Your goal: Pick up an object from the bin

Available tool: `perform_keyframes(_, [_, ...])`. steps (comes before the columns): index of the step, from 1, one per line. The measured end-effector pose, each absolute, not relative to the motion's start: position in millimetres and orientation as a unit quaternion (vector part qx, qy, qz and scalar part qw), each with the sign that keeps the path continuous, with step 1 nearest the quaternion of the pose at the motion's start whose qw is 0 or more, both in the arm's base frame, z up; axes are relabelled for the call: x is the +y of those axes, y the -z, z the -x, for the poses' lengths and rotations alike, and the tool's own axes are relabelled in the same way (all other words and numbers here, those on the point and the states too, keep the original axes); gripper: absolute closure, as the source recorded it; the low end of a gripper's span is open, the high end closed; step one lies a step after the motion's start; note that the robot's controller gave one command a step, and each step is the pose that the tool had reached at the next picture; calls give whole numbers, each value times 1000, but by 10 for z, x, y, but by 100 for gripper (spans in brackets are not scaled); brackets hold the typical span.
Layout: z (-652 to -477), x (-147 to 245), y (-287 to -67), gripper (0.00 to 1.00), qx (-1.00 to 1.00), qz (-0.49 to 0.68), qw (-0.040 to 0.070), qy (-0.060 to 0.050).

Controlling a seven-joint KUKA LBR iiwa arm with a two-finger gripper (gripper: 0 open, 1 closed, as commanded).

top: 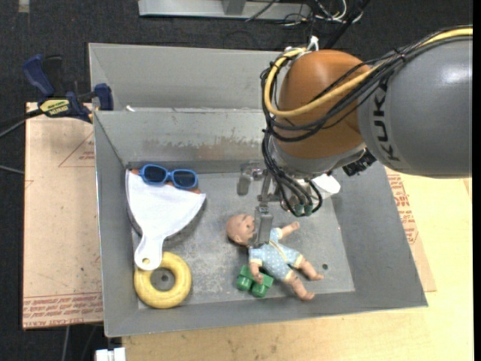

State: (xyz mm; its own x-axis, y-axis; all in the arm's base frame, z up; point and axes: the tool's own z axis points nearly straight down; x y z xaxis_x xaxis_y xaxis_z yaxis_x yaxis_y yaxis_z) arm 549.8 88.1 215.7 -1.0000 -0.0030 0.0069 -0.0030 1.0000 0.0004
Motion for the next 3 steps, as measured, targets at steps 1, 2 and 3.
perform_keyframes(1, [-5511, 877, -2204, 0, -1000, 0, 0, 1])
perform_keyframes(2, [-5431, 761, -1738, 0, -1000, -20, -3, 1])
perform_keyframes(3, [-5640, 575, -893, 100, -1000, -31, -3, 2])
